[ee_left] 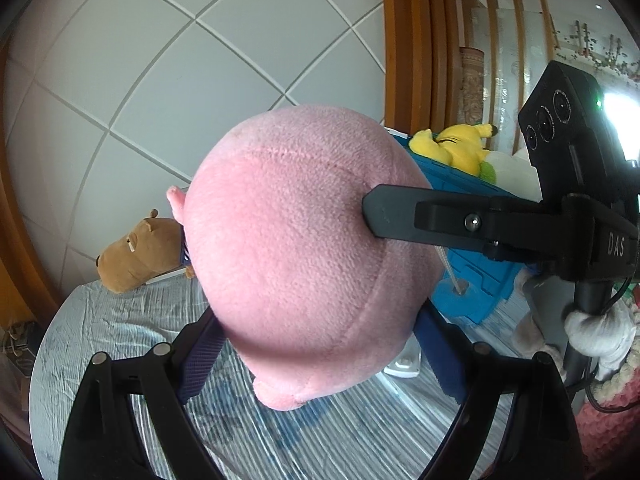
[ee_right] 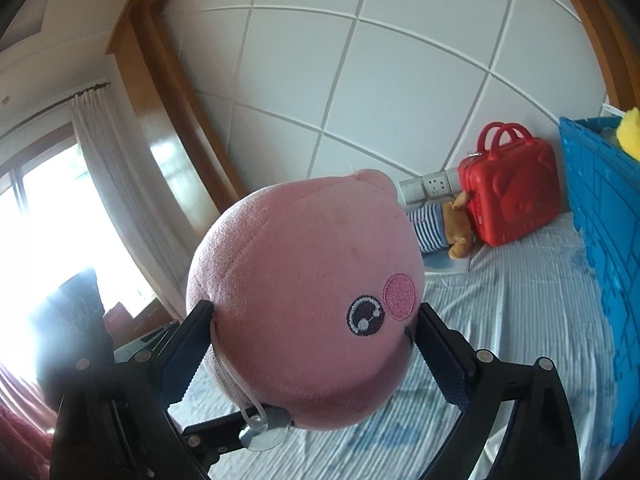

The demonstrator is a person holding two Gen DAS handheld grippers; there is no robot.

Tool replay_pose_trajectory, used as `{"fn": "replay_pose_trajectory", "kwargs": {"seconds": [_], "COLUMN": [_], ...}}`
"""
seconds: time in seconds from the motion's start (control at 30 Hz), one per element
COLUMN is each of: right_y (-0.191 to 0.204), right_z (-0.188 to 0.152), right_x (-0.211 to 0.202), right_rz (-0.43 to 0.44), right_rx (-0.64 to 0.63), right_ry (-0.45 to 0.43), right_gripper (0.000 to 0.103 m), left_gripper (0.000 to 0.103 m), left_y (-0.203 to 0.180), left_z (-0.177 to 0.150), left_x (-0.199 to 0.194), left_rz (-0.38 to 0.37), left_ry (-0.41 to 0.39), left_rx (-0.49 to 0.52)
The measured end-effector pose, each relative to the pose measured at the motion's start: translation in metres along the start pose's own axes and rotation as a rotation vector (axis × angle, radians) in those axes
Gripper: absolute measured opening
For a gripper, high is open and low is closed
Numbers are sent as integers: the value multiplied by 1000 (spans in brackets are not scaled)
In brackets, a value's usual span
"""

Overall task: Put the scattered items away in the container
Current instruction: 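Carry the pink plush with both grippers over the blue crate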

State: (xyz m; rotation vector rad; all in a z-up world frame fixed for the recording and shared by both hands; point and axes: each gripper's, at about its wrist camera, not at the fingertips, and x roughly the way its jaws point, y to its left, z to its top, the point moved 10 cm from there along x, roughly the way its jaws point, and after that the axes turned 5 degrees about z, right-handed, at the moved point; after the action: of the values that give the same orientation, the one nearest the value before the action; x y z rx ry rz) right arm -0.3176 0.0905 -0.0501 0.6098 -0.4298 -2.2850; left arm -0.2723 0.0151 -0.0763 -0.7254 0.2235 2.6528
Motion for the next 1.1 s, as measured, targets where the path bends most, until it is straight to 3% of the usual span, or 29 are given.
{"fn": "replay_pose_trajectory", "kwargs": {"seconds": [0.37,0.83,1.1], "right_y": [17,13,-7], "right_z": [-14,-31,-24], "right_x": [-41,-118,-171], "right_rz": [-65,-223,-232], "right_rx": [4,25,13], "right_ry": [-58,-124,-164], "right_gripper": [97,97,97], "left_gripper": [91,91,91], "left_y": [-24,-91,-153], "left_z": [-4,-7,10], "left_x": [-28,-43,-43], "left_rz": [-69,-234,-224], "left_ry": [-29,-38,-57], "left_rx": [55,115,149]}}
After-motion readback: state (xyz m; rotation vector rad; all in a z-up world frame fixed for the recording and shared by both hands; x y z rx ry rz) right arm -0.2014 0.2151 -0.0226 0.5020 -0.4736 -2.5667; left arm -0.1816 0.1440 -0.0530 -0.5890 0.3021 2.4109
